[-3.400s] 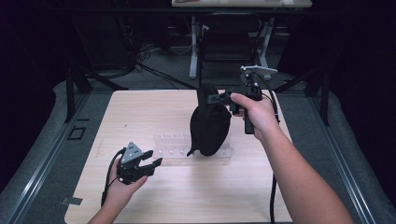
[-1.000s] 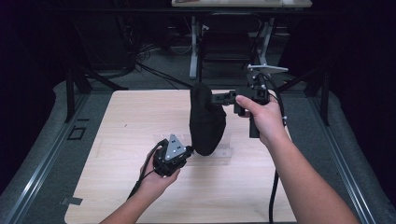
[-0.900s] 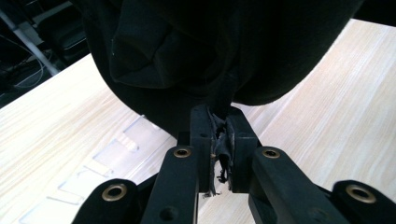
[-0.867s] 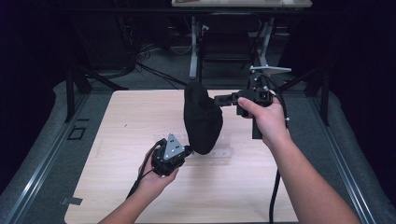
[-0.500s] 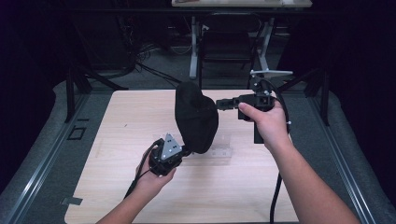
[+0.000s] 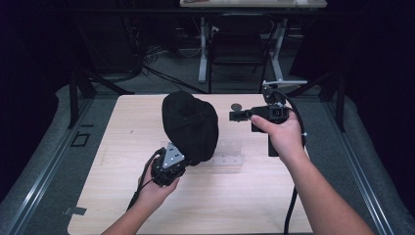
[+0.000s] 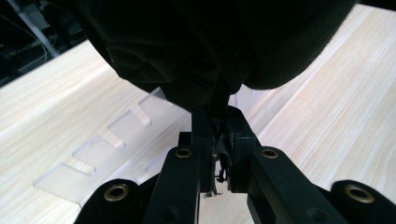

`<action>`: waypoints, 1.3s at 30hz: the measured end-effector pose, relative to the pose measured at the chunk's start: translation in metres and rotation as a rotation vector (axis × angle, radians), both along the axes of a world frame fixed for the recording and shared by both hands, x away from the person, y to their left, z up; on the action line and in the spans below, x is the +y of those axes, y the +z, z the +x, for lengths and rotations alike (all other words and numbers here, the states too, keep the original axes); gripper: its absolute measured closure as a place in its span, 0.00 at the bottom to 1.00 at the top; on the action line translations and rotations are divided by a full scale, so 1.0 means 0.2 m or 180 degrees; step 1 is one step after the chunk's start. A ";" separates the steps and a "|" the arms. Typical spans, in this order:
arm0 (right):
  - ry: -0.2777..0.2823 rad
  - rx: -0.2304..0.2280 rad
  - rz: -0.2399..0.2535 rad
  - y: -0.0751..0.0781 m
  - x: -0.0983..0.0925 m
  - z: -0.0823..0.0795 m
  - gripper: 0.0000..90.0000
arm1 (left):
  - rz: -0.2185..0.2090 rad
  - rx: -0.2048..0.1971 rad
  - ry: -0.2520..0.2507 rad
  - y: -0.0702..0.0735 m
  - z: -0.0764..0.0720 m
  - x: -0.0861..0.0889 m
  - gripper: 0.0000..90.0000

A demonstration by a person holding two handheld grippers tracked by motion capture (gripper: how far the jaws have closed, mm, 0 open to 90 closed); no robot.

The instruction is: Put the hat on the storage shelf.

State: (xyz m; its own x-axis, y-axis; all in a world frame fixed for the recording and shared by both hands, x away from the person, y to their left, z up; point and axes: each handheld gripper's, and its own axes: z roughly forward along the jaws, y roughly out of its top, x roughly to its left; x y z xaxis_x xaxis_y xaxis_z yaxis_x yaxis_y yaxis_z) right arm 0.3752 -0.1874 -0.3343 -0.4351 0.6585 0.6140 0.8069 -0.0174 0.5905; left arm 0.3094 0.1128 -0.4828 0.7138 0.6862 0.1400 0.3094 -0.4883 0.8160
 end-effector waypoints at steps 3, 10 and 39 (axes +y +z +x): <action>-0.0013 -0.0023 -0.0061 -0.02 0.00 -0.01 0.82 | -0.0025 0.0071 0.0048 -0.05 0.01 0.02 0.94; -0.0049 -0.0099 -0.0195 -0.04 -0.01 -0.05 0.82 | -0.0097 0.0092 0.0095 -0.09 -0.01 0.05 0.93; -0.0174 -0.0704 -0.1138 -0.39 -0.03 -0.30 0.67 | -0.0397 0.0368 0.0377 -0.15 -0.10 0.37 0.45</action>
